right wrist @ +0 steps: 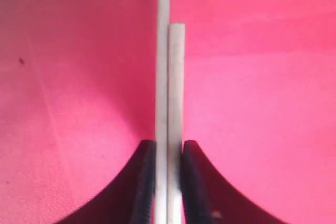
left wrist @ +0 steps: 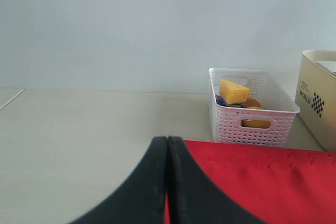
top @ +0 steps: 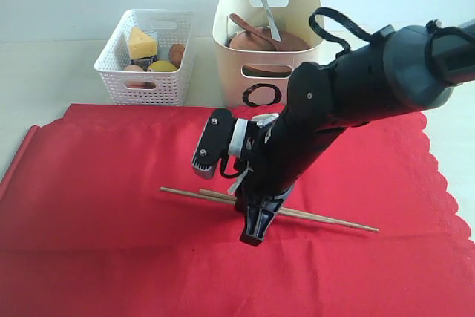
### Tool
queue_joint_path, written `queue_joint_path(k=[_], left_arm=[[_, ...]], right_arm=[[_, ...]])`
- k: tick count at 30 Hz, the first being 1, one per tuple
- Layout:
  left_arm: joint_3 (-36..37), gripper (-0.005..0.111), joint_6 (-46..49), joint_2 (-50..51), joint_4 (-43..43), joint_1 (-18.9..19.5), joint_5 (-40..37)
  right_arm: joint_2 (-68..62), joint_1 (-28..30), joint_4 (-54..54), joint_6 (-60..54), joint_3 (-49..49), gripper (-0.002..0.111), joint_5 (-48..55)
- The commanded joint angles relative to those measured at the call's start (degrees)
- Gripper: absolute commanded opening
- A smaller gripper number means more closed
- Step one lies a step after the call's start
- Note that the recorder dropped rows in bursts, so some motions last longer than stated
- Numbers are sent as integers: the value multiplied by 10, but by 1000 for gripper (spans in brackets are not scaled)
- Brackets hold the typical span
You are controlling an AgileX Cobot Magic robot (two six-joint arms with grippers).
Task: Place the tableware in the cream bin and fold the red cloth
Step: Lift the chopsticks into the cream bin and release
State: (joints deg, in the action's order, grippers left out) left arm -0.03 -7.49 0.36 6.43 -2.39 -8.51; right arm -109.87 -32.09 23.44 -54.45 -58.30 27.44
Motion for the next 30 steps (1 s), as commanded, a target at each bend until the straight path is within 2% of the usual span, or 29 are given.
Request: queue_joint_path(k=[1,5,11,14,18,26,30], left_arm=[[0,1,-1,-4,-1,1,3],[0,1,-1,-4,-1,1,3],[0,1,-1,-4,-1,1,3],[0,1,-1,-4,-1,1,3],[0,1,-1,-4,-1,1,3],[0,1,-1,-4,-1,1,3],[0,1,-1,-4,-1,1,3]], right_arm=[[49,1,33,-4,2,0,-15],[85,1,74,-6,2,0,-79],[122,8,85,51,-5,0,-281],[124,18,92,72,-28,0,-347],[106,42,92,88,-102,0,-357],[-33,115,92,204,-339,0,-343],[-103,138,93,216,-387,0,-354]])
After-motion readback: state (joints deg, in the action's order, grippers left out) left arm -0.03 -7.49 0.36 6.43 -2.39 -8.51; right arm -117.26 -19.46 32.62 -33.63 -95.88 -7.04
